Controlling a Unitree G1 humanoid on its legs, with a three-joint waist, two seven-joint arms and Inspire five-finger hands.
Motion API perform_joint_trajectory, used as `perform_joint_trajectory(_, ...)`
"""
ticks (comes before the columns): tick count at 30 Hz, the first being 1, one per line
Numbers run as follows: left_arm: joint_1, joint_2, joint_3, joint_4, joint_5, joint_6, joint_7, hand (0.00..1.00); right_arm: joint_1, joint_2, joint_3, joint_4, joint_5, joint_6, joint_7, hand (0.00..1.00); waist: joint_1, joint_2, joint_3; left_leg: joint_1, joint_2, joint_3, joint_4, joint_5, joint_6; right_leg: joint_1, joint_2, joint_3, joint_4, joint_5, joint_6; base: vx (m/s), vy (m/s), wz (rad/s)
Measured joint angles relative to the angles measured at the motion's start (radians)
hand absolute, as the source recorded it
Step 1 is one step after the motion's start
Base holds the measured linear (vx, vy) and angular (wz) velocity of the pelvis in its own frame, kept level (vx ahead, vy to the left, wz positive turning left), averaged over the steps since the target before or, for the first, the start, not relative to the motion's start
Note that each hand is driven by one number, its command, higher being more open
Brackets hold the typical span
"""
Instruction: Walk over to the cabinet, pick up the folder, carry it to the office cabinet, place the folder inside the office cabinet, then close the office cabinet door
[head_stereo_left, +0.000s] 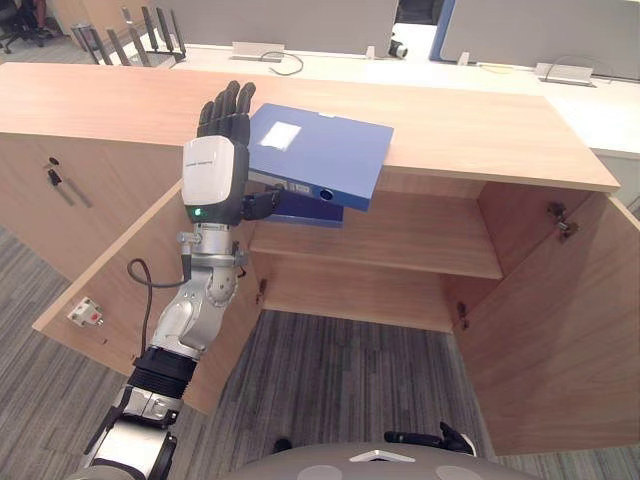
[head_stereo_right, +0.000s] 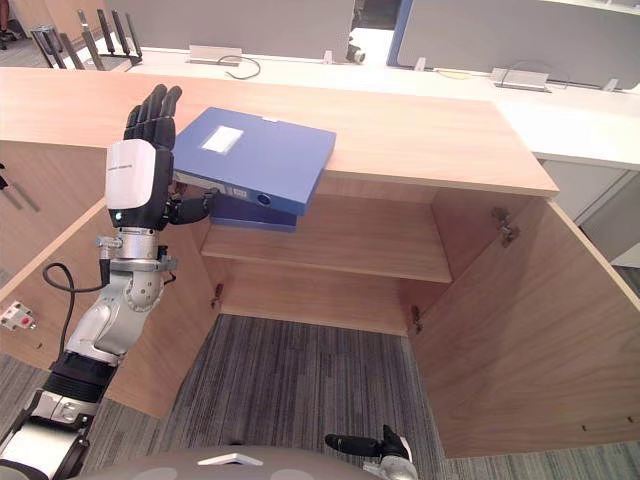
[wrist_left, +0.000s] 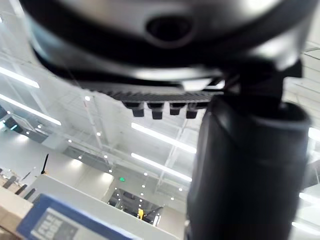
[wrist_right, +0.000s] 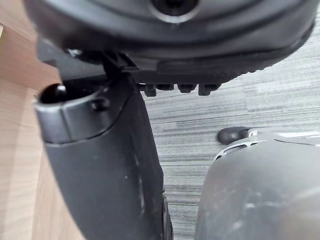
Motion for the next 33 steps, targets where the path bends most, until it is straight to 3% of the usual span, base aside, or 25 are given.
perform_joint_trajectory(17, -0.088, 0.081, -0.183, 0.009, -0.003, -0.108, -0.071, 1.00, -0.002, 0.001, -0.021, 0.005, 0.000, 0.004, 0.001, 1.00, -0.027, 0.002, 0.010, 0.025, -0.001, 0.013, -0.001, -0.021, -0.005, 0.022, -0.001, 0.003, -0.010, -0.010, -0.039, 0.00, -0.006, -0.02)
perform_joint_trajectory(27, -0.088, 0.103, -0.193, 0.009, -0.009, -0.114, -0.090, 1.00, -0.021, 0.001, -0.028, 0.005, -0.001, 0.004, 0.000, 1.00, -0.050, 0.006, 0.028, 0.026, -0.001, 0.014, 0.000, -0.027, -0.005, 0.025, 0.000, 0.001, -0.013, -0.011, -0.042, 0.00, -0.026, 0.00)
perform_joint_trajectory(29, -0.088, 0.106, -0.212, 0.009, -0.009, -0.113, -0.091, 1.00, -0.020, 0.001, -0.027, 0.005, 0.000, 0.004, 0.000, 1.00, -0.051, 0.007, 0.030, 0.031, 0.000, 0.017, -0.001, -0.030, -0.002, 0.031, 0.002, 0.001, -0.017, -0.010, -0.067, -0.05, -0.060, -0.03)
perform_joint_trajectory(33, -0.088, 0.106, -0.221, 0.009, -0.009, -0.114, -0.091, 1.00, -0.021, 0.001, -0.027, 0.006, 0.000, 0.004, 0.000, 1.00, -0.054, 0.007, 0.034, 0.032, 0.000, 0.021, -0.003, -0.032, -0.002, 0.032, 0.002, 0.001, -0.019, -0.007, -0.069, -0.04, -0.024, -0.03)
